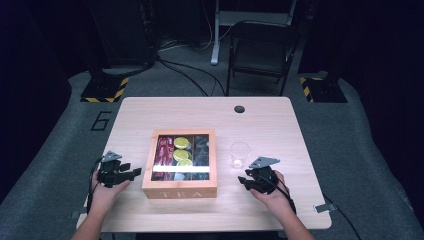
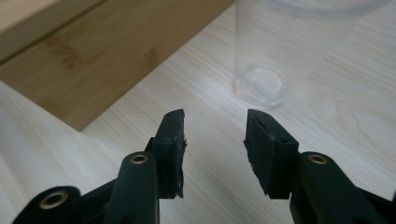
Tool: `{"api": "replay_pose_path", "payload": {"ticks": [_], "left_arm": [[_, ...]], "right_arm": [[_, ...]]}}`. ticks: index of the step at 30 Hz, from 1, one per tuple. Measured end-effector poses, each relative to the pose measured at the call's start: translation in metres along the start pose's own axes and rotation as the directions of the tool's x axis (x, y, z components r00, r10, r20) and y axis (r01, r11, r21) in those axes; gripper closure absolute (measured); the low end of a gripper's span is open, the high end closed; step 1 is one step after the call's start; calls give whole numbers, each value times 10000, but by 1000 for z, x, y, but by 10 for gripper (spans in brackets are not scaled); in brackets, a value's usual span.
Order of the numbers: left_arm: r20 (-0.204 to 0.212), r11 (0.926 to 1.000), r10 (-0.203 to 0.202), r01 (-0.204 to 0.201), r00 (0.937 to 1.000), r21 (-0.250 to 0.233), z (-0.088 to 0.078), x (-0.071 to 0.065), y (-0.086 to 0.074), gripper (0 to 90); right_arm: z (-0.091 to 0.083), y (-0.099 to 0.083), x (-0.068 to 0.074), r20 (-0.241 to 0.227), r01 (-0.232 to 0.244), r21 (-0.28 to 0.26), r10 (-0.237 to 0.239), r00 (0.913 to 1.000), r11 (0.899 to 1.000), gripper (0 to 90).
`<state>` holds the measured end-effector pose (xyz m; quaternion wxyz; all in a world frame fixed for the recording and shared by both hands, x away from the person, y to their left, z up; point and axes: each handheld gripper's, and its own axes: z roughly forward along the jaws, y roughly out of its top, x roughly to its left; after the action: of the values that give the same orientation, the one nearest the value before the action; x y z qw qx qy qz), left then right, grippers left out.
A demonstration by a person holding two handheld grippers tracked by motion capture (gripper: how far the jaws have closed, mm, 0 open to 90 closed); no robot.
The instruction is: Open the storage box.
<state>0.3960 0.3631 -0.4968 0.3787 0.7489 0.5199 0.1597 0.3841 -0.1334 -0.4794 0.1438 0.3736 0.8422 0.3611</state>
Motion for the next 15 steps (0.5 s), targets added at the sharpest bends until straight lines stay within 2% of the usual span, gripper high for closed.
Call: {"api": "replay_pose_path", "payload": {"ticks": [2, 3, 4, 6, 7, 12, 15], "left_arm": [[-45, 9999, 78, -79, 10000, -123, -3, -2, 0, 419], [-108, 9996, 192, -194, 9998, -196, -5, -3, 1, 419], [-108, 9996, 192, -194, 9998, -196, -5, -3, 1, 422], [-197, 9989, 318, -325, 9993, -350, -7, -4, 2, 424], [-197, 9989, 318, -325, 9993, -350, -7, -4, 2, 424], [-168, 9989, 250, -256, 9995, -387, -8, -2, 1, 429], [-164, 9986, 231, -239, 9996, -480, -9, -2, 1, 433]], "right_arm": [[-5, 5, 3, -129, 97, 24, -97, 9999, 9999, 578], [-12, 11, 8, -145, 117, -163, -119, 9998, 9998, 570], [-12, 11, 8, -145, 117, -163, -119, 9998, 9998, 570], [-21, 18, 17, -456, -92, -550, 67, 9989, 9984, 562], [-21, 18, 17, -456, -92, -550, 67, 9989, 9984, 562], [-29, 25, 39, -630, 97, -1144, -170, 9979, 9934, 592], [-29, 26, 45, -567, 245, -1208, -316, 9979, 9924, 605]]}}
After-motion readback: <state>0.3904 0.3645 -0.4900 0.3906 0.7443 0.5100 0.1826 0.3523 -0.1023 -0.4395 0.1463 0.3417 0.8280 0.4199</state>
